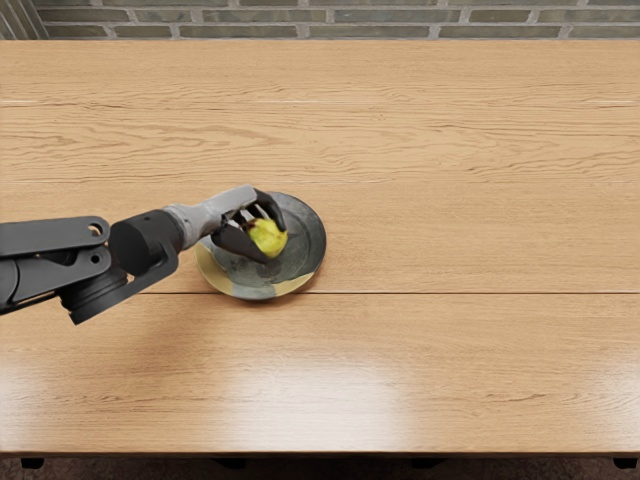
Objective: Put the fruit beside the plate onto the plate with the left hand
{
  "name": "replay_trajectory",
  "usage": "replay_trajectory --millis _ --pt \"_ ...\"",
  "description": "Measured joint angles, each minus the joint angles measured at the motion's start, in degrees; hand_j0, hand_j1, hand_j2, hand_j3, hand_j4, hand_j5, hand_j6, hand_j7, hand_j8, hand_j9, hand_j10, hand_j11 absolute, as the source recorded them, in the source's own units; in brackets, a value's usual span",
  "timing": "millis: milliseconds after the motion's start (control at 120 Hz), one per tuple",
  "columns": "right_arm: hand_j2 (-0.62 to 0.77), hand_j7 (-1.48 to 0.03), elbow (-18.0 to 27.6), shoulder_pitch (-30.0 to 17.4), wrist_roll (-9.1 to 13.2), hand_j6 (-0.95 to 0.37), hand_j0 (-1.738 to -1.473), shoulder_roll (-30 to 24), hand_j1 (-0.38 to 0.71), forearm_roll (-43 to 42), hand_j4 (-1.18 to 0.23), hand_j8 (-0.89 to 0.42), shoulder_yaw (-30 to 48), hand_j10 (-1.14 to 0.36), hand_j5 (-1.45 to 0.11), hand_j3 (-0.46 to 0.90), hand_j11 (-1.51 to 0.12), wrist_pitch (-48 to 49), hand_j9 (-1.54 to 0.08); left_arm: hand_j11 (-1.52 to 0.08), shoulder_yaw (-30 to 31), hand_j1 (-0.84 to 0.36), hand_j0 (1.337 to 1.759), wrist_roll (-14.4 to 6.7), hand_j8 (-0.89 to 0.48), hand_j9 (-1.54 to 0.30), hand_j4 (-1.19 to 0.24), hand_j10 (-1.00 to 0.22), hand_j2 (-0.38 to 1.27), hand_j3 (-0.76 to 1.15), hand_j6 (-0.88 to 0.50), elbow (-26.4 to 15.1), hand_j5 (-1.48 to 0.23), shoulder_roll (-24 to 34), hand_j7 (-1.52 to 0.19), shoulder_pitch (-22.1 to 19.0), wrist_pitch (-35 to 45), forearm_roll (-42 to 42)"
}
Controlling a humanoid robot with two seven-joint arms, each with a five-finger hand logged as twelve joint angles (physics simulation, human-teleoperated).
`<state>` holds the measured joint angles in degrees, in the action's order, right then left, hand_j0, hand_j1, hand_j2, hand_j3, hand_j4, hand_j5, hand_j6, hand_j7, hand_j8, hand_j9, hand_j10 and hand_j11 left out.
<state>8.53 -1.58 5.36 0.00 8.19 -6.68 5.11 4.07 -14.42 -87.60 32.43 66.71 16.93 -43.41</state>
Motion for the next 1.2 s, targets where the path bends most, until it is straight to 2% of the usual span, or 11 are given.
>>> replay_trajectory --millis 167,300,517,700,775,975,1200 --pt "-0.01 -0.05 0.01 0.0 0.0 -0.03 -1.658 0.0 -0.31 0.01 -0.03 -0.03 0.0 -0.03 -0.05 0.0 -0.05 -0.01 -0.05 -0.61 -0.12 -0.18 1.657 0.02 -0.29 -0.6 -0.56 -0.44 0.15 0.0 -0.26 0.1 -0.65 0.0 -0.61 -0.01 0.17 -0.16" --pt "-0.01 -0.05 0.0 0.0 0.0 -0.03 -1.658 0.0 -0.31 0.0 -0.03 -0.03 0.0 -0.03 -0.05 0.0 -0.05 -0.01 -0.05 -0.48 -0.47 -0.08 1.658 0.07 -0.27 -0.47 -0.44 -0.35 0.1 0.0 -0.25 0.12 -0.5 0.15 -0.48 0.0 0.07 -0.22" --pt "-0.01 -0.05 0.0 0.0 0.0 -0.03 -1.658 0.0 -0.31 0.01 -0.03 -0.03 0.0 -0.03 -0.05 0.0 -0.05 0.0 -0.05 -0.38 -2.27 0.01 1.658 0.09 -0.26 -0.38 -0.32 -0.29 0.07 0.0 -0.24 0.14 -0.39 2.26 -0.38 0.4 -4.39 0.36" --pt "-0.01 -0.05 0.0 0.0 0.0 -0.03 -1.658 0.0 -0.31 0.01 -0.03 -0.03 0.0 -0.03 -0.05 0.0 -0.05 -0.01 -0.05 -0.35 -4.54 0.03 1.658 0.09 -0.26 -0.35 -0.28 -0.27 0.06 0.0 -0.25 0.15 -0.35 5.46 -0.35 3.03 -5.26 1.35" --pt "-0.01 -0.05 0.0 0.0 0.0 -0.03 -1.658 0.0 -0.31 0.01 -0.03 -0.03 0.0 -0.03 -0.05 0.0 -0.05 -0.01 -0.05 -0.34 -6.89 0.04 1.658 0.09 -0.26 -0.34 -0.27 -0.26 0.06 0.0 -0.25 0.26 -0.35 8.98 -0.34 3.16 -8.25 8.57" --pt "-0.01 -0.05 0.0 0.0 0.0 -0.03 -1.658 0.0 -0.31 0.02 -0.03 -0.03 0.0 -0.03 -0.05 0.0 -0.05 -0.01 -0.05 -0.33 -10.21 0.04 1.658 0.09 -0.25 -0.33 -0.26 -0.26 0.05 0.0 -0.25 0.61 -0.33 21.31 -0.33 2.99 -23.72 30.96" --pt "-0.01 -0.05 0.0 0.0 0.0 -0.03 -1.658 0.0 -0.31 0.01 -0.03 -0.03 0.0 -0.03 -0.05 0.0 -0.05 -0.01 -0.05 -0.33 -3.63 0.05 1.658 0.1 -0.25 -0.33 -0.26 -0.25 0.05 0.0 -0.25 0.61 -0.33 32.96 -0.33 2.96 -32.1 47.77"
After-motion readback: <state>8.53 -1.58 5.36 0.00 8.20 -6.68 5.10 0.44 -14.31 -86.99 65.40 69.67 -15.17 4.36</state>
